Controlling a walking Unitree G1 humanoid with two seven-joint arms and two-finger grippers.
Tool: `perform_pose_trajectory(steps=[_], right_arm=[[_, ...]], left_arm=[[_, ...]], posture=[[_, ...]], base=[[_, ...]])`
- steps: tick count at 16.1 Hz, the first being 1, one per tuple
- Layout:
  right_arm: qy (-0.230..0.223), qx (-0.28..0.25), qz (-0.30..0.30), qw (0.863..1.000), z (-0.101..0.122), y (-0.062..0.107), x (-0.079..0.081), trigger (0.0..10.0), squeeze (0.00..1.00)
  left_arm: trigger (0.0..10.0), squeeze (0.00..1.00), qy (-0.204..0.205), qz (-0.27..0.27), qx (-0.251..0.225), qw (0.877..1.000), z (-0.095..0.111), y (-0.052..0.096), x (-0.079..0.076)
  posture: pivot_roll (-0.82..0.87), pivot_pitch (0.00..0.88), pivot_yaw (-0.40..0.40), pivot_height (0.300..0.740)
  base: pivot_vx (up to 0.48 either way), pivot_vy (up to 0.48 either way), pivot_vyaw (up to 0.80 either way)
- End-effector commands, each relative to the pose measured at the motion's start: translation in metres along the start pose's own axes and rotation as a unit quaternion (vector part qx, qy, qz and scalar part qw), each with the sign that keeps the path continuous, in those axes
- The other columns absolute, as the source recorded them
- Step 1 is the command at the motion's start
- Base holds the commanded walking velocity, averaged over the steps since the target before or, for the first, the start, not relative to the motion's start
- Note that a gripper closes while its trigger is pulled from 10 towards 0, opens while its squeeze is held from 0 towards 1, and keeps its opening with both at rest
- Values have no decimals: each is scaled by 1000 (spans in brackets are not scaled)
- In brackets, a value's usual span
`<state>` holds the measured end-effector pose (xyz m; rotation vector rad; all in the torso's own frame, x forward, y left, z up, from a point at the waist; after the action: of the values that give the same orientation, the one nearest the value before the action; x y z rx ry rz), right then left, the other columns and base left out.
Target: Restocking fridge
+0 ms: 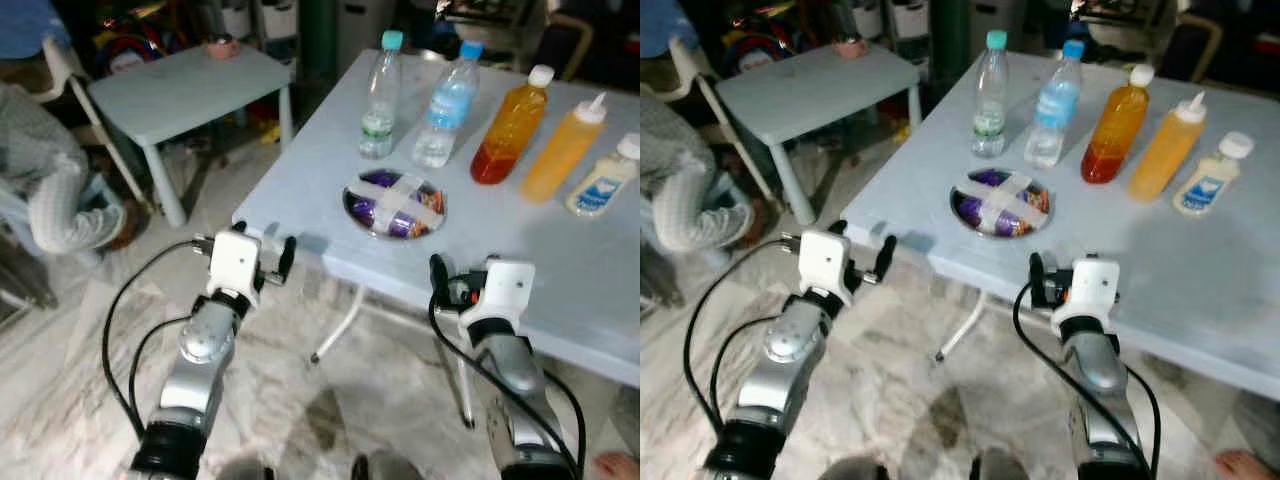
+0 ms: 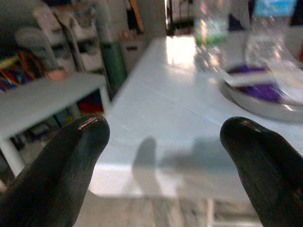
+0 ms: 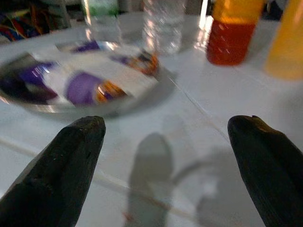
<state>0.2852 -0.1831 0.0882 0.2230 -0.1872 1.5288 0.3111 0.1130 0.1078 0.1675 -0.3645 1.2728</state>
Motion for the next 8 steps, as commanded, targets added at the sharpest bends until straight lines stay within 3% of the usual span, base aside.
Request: perform_pose_trajectory(steps=[1,5,8], right_arm=[[-4,-6,14,1000,2,0,10,10000,0],[-12,-7,14,1000,1,0,14,10000,0],[-51,-24,-6,998,13,-13,14,10000,0]], left_arm=[[10000,0,-10,12,3,1000,-2,3,10],[10000,0,-15,10,1,1000,-1,3,10],[10000,0,-22,12,2,1000,-2,7,13]], posture=[[10,64,-11,740],[17,70,-10,740],[34,83,-5,740]], base=[[0,0,0],[0,0,0],[0,0,0]])
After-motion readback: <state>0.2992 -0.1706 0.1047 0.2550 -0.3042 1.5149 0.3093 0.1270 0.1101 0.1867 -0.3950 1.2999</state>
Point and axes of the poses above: a point about 5 cm out from each wrist's last joint towards the gripper, its own y axis pointing back from the gripper into the wrist, its own z axis along the axis of the wrist's last joint, x = y × z, the point moved 2 cm from there along -y, pointing out of the wrist towards the gripper, and after that the axes turned 14 degrees about -y, right-handed, at the moved point
